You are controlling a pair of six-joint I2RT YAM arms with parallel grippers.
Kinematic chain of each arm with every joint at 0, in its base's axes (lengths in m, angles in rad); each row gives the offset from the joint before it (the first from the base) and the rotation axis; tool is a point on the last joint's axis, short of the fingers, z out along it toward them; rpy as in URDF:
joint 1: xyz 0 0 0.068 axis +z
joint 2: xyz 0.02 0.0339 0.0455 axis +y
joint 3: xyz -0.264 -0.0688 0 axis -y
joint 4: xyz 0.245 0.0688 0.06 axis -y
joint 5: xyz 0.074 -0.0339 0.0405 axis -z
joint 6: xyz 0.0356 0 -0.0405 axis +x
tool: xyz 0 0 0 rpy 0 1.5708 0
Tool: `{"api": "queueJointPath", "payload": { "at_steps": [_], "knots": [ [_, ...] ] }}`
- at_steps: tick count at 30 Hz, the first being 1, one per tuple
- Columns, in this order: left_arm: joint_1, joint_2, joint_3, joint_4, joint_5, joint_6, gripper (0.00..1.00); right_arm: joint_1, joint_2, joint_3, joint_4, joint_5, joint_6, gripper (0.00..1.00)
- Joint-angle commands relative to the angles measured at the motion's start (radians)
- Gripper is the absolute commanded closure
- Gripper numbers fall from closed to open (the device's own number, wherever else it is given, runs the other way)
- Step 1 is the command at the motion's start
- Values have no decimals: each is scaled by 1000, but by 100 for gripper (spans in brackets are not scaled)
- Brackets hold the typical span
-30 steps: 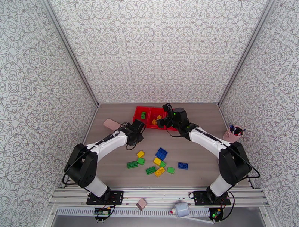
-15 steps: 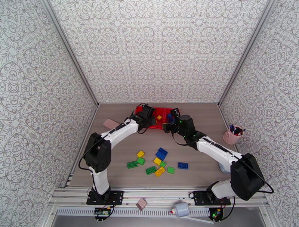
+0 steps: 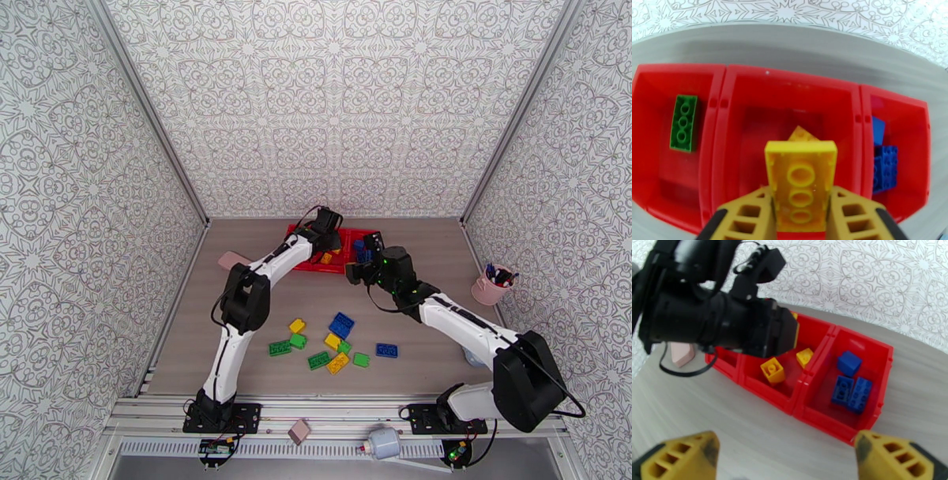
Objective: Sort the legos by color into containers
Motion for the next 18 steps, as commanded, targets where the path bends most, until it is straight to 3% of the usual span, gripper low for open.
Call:
{"api": "queueJointPath", "payload": {
  "at_steps": [1,7,18],
  "knots": [
    [5,15,63,-62,-6,26,66,-1,-26,-4,-23,-24,1,6],
    [-1,-71,10,-72,-6,82,38,-1,-30,12,-16,-111,1,4],
    [-20,-500,-512,-2,20,226,9,-1,-42,22,-85,-259,-123,3]
  ]
}}
